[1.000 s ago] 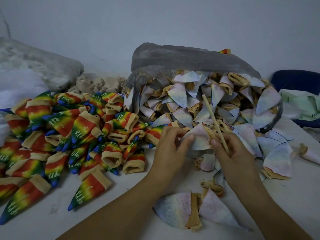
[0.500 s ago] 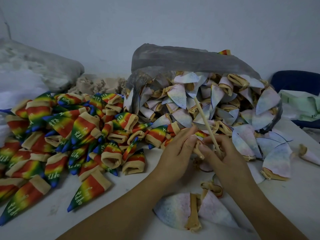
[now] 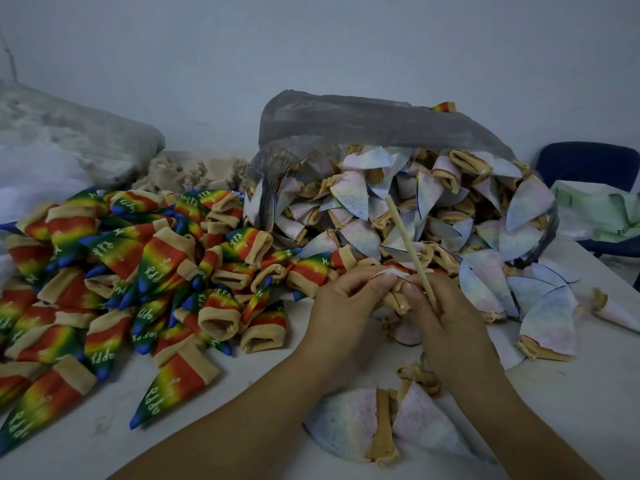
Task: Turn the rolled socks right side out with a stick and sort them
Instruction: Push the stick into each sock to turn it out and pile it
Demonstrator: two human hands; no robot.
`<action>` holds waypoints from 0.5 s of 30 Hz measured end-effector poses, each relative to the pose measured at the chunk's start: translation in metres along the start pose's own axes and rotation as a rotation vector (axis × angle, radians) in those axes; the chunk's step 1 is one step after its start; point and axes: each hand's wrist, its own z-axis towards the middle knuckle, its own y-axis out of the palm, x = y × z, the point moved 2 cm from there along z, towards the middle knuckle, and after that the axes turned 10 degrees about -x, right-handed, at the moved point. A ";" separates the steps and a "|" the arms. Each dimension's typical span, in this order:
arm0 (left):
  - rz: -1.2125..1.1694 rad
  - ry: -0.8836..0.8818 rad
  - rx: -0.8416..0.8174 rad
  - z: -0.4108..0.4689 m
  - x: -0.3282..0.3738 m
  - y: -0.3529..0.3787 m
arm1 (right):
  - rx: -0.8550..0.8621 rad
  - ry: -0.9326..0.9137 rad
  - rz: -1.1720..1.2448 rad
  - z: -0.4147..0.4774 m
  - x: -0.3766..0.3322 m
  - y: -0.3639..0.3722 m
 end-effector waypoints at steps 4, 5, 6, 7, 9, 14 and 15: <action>-0.133 -0.058 0.004 -0.001 -0.001 0.007 | 0.025 0.018 -0.050 0.000 0.001 0.003; -0.167 -0.087 -0.010 -0.001 -0.001 0.008 | 0.034 0.027 -0.070 0.000 0.002 0.003; -0.207 -0.115 -0.030 0.000 -0.001 0.008 | 0.045 0.041 -0.091 0.000 0.005 0.003; -0.253 -0.136 -0.051 0.000 0.001 0.007 | 0.060 0.070 -0.105 0.001 0.009 0.000; -0.306 -0.138 -0.088 0.000 0.004 0.005 | 0.106 0.159 -0.105 0.003 0.019 -0.010; -0.007 -0.100 -0.070 -0.007 0.008 0.008 | 0.190 0.117 -0.180 0.003 0.018 -0.022; 0.042 -0.089 -0.066 -0.008 0.008 0.008 | 0.170 0.104 -0.184 0.002 0.016 -0.018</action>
